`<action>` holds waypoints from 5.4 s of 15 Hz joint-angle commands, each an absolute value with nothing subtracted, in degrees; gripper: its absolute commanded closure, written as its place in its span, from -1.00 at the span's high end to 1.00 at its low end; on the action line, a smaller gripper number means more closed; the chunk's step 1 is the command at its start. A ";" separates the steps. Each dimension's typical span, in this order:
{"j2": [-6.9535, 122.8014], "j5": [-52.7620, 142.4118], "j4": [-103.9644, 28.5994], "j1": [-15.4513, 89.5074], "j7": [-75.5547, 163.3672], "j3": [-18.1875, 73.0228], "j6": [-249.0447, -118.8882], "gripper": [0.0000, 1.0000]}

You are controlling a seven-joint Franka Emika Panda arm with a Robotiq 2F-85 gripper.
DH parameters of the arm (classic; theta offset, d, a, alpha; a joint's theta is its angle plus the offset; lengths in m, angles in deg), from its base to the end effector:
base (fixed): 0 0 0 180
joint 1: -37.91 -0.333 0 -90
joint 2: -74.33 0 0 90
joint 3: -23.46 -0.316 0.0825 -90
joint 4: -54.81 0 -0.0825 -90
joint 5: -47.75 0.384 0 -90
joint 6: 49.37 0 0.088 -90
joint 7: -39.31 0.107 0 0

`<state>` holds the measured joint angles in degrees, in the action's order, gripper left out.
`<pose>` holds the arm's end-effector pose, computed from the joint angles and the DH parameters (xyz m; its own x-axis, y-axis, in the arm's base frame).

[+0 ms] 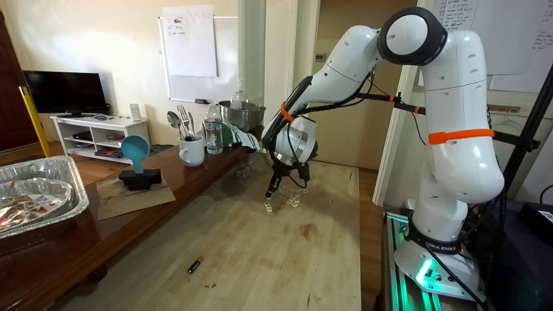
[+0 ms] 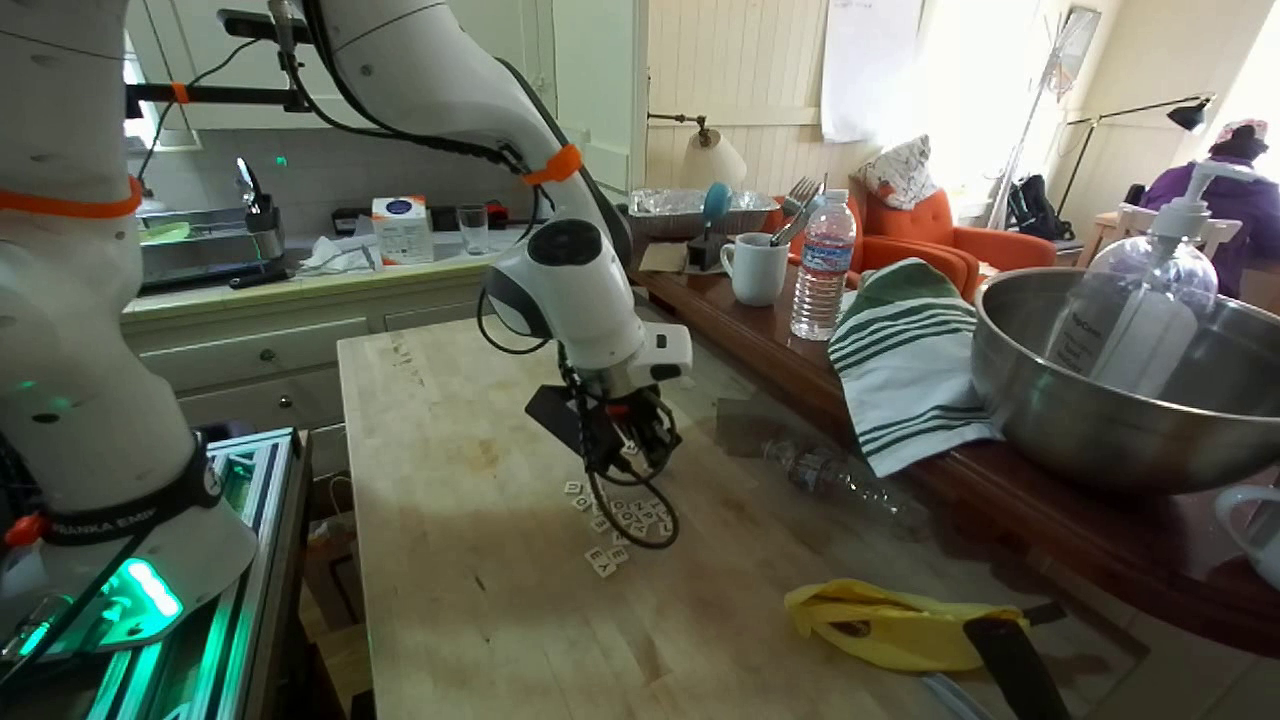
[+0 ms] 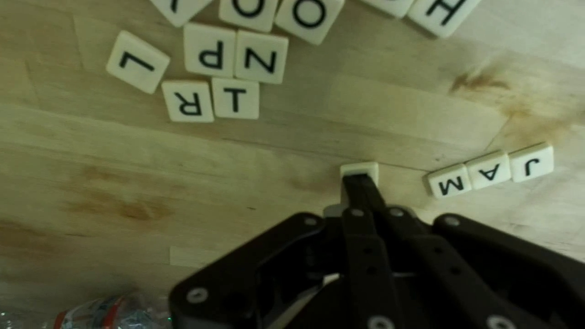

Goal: Move two letter tiles to the left.

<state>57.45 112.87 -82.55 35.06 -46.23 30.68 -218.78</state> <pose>0.4844 -0.0998 0.2078 0.8725 0.3033 0.3830 0.3212 -0.9468 0.0180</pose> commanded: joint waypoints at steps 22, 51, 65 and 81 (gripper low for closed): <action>58.06 115.23 -83.83 39.22 -61.83 26.31 -211.05 -1.00; 60.81 117.81 -83.71 40.71 -64.81 26.20 -211.21 -1.00; 59.04 119.05 -83.41 40.98 -66.87 25.96 -211.05 -1.00; 60.23 119.30 -84.22 40.89 -66.76 25.57 -211.04 -1.00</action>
<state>59.23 116.81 -83.58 40.16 -63.73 26.22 -211.94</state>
